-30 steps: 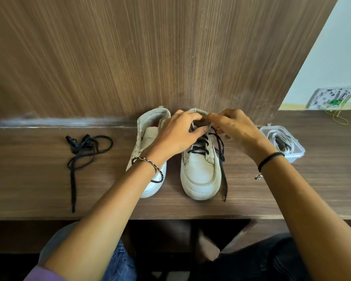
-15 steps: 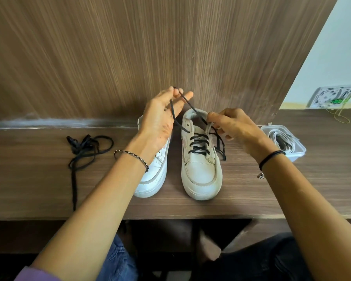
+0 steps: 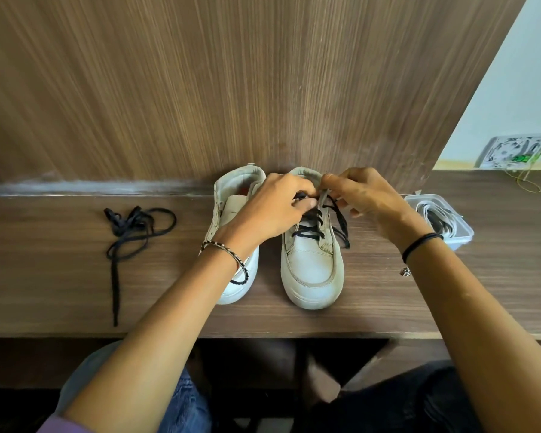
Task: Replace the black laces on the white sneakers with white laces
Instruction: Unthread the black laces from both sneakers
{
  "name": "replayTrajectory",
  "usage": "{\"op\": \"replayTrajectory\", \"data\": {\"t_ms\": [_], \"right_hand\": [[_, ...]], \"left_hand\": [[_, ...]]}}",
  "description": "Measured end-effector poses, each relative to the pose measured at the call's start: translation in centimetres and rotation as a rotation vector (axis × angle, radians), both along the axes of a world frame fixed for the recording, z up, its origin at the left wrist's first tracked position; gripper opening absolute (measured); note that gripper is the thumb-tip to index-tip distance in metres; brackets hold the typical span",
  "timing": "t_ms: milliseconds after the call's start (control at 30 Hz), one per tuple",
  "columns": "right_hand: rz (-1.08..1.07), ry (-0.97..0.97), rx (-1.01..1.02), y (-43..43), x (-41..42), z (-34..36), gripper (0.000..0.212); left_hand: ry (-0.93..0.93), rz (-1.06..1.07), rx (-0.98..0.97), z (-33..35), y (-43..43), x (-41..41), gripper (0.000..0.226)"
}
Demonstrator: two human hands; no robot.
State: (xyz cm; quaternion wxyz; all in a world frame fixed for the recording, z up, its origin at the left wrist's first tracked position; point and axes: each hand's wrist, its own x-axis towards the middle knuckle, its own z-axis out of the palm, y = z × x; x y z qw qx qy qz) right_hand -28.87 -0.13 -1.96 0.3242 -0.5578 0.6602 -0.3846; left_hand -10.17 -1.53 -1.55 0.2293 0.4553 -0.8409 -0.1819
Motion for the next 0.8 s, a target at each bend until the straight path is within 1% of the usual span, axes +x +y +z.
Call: {"op": "replayTrajectory", "data": {"t_ms": [100,133,167,200,233,333,367,400,433,467,500,600,633,700,800], "right_hand": [[0.007,0.015,-0.002,-0.1,0.0,0.0,0.052],[0.01,0.015,-0.002,-0.1,-0.1,0.0,0.053],[0.013,0.009,-0.001,-0.1,-0.3,0.0,0.055],[0.015,0.001,0.001,-0.1,-0.3,0.0,0.058],[0.019,-0.004,0.0,0.0,-0.4,0.0,0.059],[0.036,-0.01,-0.002,0.3,-0.4,-0.1,0.05],[0.033,-0.007,-0.001,0.3,-0.4,-0.1,0.049],[0.028,0.0,0.0,0.3,-0.3,0.0,0.049],[0.024,0.009,0.002,0.3,-0.2,0.1,0.05],[0.024,0.017,0.001,0.3,-0.2,0.1,0.051],[0.024,0.029,0.0,0.3,-0.1,0.2,0.051],[0.027,0.068,-0.007,0.4,-0.1,0.2,0.05],[0.028,0.076,-0.012,0.3,-0.1,0.1,0.049],[0.027,0.083,-0.025,0.3,0.1,0.1,0.046],[0.015,0.133,-0.078,0.4,0.2,0.3,0.038]], "left_hand": [[-0.037,0.051,-0.177,-0.5,0.0,-0.6,0.018],[0.001,0.078,-0.225,-0.7,0.2,-0.9,0.018],[0.079,0.105,-0.237,-1.0,0.1,-1.1,0.018],[0.2,0.136,-0.206,-1.1,0.0,-1.3,0.017],[0.36,0.178,-0.119,-1.0,-0.3,-1.3,0.017],[1.001,0.261,0.296,0.4,-0.6,-1.0,0.014],[1.179,0.271,0.403,1.1,-0.6,-0.7,0.015],[1.3,0.273,0.474,1.8,-0.6,-0.2,0.017],[1.359,0.266,0.507,2.2,-0.7,0.4,0.02],[1.352,0.25,0.508,2.5,-0.7,1.0,0.022],[1.278,0.244,0.478,2.5,-0.8,1.4,0.023],[0.855,0.234,0.29,1.8,-0.5,1.7,0.025],[0.75,0.224,0.229,1.3,-0.4,1.4,0.025],[0.639,0.204,0.169,0.7,-0.2,0.9,0.024],[0.61,0.179,0.201,0.7,0.3,0.7,0.028]]}}
